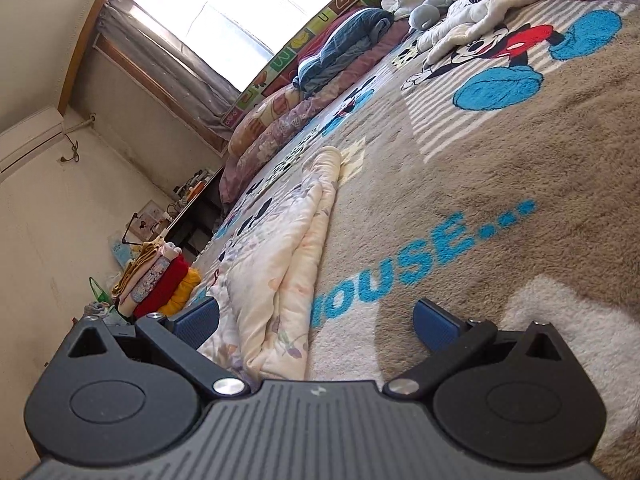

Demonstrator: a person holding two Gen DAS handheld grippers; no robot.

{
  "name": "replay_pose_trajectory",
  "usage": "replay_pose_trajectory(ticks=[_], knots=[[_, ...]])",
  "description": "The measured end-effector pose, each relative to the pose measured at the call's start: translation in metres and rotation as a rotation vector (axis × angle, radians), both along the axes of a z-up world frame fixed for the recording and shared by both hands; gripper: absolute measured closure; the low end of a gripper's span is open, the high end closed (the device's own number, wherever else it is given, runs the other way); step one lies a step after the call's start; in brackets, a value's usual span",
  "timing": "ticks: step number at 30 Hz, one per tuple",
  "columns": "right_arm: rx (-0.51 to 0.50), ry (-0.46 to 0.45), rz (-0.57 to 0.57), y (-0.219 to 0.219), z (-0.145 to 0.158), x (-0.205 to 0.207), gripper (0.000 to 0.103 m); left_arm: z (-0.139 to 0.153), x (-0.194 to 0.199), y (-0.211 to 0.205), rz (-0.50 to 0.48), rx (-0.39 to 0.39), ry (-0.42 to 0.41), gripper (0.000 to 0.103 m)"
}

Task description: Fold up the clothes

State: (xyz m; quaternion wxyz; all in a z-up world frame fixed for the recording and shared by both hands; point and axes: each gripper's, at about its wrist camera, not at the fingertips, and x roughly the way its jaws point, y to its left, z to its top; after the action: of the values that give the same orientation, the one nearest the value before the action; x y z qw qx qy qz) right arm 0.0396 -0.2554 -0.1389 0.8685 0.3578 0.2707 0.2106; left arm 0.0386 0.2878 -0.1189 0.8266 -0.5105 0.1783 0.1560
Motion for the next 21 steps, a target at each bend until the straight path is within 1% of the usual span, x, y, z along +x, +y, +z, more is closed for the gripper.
replay_pose_trajectory(ticks=[1, 2, 3, 4, 5, 8, 10, 13, 16, 19, 21], knots=[[-0.004, -0.001, 0.002, 0.000, 0.000, 0.000, 0.000, -0.001, 0.002, 0.002, 0.002, 0.002, -0.003, 0.059], [-0.008, -0.003, 0.004, 0.000, 0.000, 0.000, 0.000, -0.002, 0.003, 0.002, -0.003, -0.002, -0.006, 0.071], [-0.010, -0.004, 0.006, 0.001, 0.000, 0.000, 0.000, -0.002, 0.003, 0.002, -0.009, -0.007, -0.010, 0.080], [-0.011, -0.006, 0.007, 0.001, 0.001, 0.000, 0.000, -0.002, 0.003, 0.000, -0.027, -0.012, -0.023, 0.085], [-0.009, -0.009, 0.010, 0.001, 0.001, 0.001, 0.000, 0.001, 0.004, -0.005, -0.046, 0.003, -0.034, 0.092], [0.047, -0.036, 0.036, -0.001, 0.000, 0.004, 0.000, 0.024, 0.009, -0.031, -0.126, 0.149, -0.063, 0.094], [0.079, -0.055, 0.044, -0.003, 0.001, 0.005, 0.000, 0.040, 0.015, -0.054, -0.191, 0.247, -0.097, 0.095], [0.112, -0.083, 0.070, -0.001, 0.003, 0.005, 0.000, 0.057, 0.021, -0.095, -0.276, 0.389, -0.123, 0.095], [0.126, -0.122, 0.127, 0.007, 0.009, 0.004, 0.001, 0.074, 0.025, -0.141, -0.368, 0.543, -0.153, 0.095], [0.117, -0.155, 0.179, 0.016, 0.016, 0.004, 0.001, 0.085, 0.032, -0.188, -0.457, 0.683, -0.191, 0.095], [0.119, -0.164, 0.205, 0.020, 0.017, 0.004, 0.001, 0.084, 0.035, -0.215, -0.515, 0.766, -0.208, 0.095]])
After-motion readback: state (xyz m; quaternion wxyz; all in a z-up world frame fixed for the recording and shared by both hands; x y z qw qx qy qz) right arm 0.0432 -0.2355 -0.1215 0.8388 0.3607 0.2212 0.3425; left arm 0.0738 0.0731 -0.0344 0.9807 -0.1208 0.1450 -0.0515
